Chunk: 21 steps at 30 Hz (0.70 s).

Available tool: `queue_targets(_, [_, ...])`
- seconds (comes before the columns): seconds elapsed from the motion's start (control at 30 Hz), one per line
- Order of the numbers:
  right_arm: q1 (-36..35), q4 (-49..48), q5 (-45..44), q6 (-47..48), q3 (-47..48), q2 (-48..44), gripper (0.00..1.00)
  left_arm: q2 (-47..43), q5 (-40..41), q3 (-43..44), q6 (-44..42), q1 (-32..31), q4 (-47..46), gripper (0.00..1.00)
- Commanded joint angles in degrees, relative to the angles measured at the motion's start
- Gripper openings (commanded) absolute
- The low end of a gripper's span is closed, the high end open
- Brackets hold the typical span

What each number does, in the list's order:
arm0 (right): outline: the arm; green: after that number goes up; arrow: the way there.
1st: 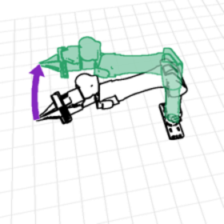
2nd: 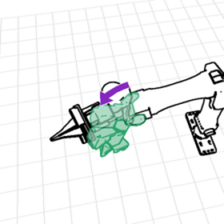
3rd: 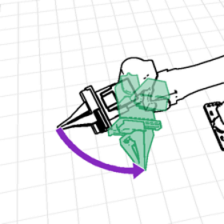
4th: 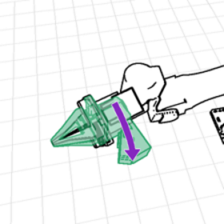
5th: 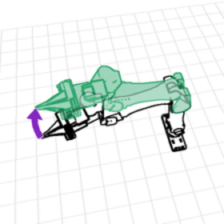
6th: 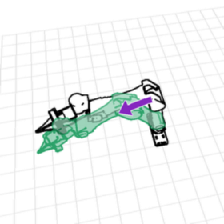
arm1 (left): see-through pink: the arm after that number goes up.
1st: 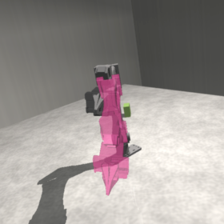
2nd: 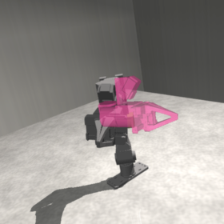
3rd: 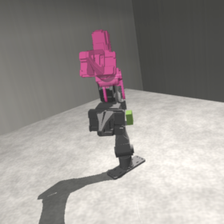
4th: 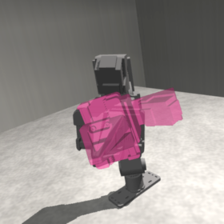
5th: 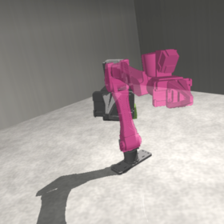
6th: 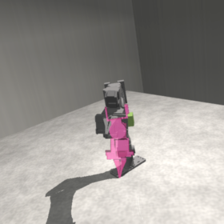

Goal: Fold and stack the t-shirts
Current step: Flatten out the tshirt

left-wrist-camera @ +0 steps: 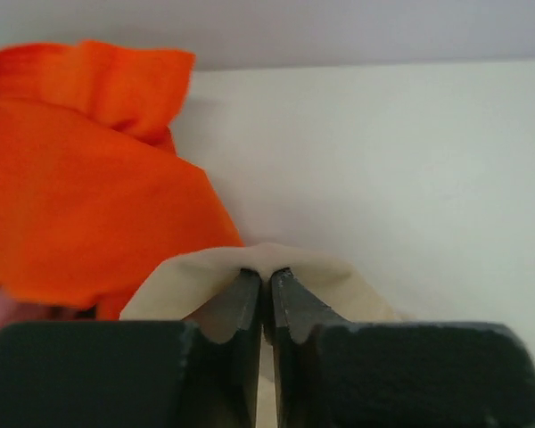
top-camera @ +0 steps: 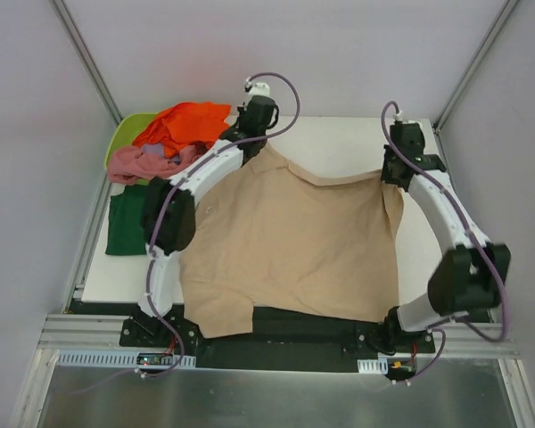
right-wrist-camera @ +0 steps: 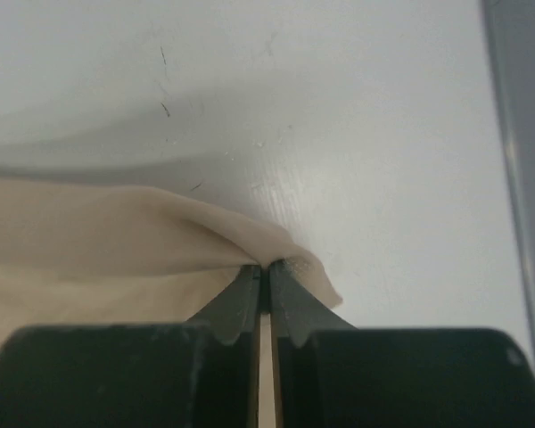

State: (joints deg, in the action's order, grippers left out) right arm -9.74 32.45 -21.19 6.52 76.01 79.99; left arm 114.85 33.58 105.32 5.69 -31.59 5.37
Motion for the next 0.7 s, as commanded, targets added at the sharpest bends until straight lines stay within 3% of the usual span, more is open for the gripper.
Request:
queue_targets(0.0, [4.6,-8.7,11.6,-4.1,4.0,16.6,0.07,14.9,-1.2,17.2,2.7,2.8,4.8,0.12])
queue_targets(0.07, [5.3,-4.8,9.7,-4.5,11.1,24.5,0.26,21.8,-1.3,24.9,1.3,3.4,7.5,0.47])
queue_targets(0.1, [5.4,-1.7,8.9,-4.0,15.2,27.5,0.38,23.7,-1.4,27.3,0.5,3.4,8.3,0.81])
queue_targets(0.13, [5.3,0.3,7.3,-3.5,17.7,29.0,0.48,24.3,-1.6,27.9,-0.2,3.4,8.3,0.99])
queue_targets(0.23, [5.1,0.7,4.2,-2.0,18.4,28.1,0.66,21.4,-4.7,26.6,0.5,3.6,8.3,0.99])
queue_targets(0.27, [5.0,0.4,3.0,-2.0,17.5,26.8,0.75,19.6,-5.5,25.5,1.5,3.6,8.2,0.99])
queue_targets(0.3, [4.9,0.0,2.6,-1.8,16.1,25.4,0.91,17.9,-6.9,24.2,2.6,3.6,8.2,0.99])
queue_targets(0.33, [4.8,-0.5,2.6,-1.9,14.8,23.7,0.96,15.8,-8.8,22.6,3.3,3.6,8.3,0.99])
queue_targets(0.5, [4.6,-1.0,6.8,-1.2,5.7,15.8,0.96,3.0,-21.3,8.3,9.2,3.6,8.2,0.99])
queue_targets(0.67, [3.3,-2.3,19.2,-3.0,-6.4,8.5,0.96,-9.7,-32.5,-11.8,16.8,3.6,8.1,0.99])
